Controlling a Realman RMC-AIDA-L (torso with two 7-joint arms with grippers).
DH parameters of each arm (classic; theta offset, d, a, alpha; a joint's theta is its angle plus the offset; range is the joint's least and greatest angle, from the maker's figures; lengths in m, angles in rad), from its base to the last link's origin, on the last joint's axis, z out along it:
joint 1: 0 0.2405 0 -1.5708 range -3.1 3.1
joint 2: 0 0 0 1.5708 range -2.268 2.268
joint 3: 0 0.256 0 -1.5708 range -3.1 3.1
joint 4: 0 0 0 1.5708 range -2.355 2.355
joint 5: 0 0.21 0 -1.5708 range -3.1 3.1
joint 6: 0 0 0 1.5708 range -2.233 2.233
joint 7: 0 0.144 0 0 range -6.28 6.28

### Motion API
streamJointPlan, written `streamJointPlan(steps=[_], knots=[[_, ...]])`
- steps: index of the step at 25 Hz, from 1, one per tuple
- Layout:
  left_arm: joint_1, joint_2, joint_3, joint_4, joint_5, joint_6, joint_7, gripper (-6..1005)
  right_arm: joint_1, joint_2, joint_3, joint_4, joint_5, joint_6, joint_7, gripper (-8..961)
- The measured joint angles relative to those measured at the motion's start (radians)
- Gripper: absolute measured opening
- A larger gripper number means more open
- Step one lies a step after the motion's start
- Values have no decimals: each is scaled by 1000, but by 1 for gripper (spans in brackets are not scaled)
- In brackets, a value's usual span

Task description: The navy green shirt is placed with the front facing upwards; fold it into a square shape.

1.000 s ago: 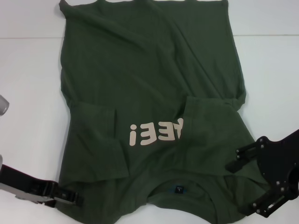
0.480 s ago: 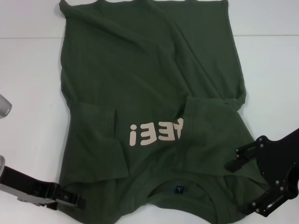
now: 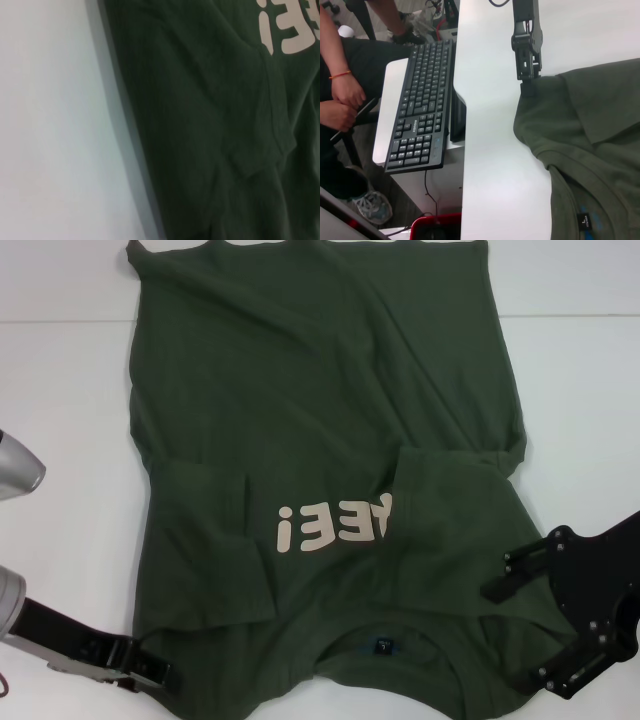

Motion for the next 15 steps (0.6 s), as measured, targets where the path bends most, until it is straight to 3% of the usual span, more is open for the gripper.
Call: streamJointPlan(steps=[15], knots=[[-15,6,-8,-3,-17,-5,-11,162,0,-2,18,0,-4,0,-15,916]])
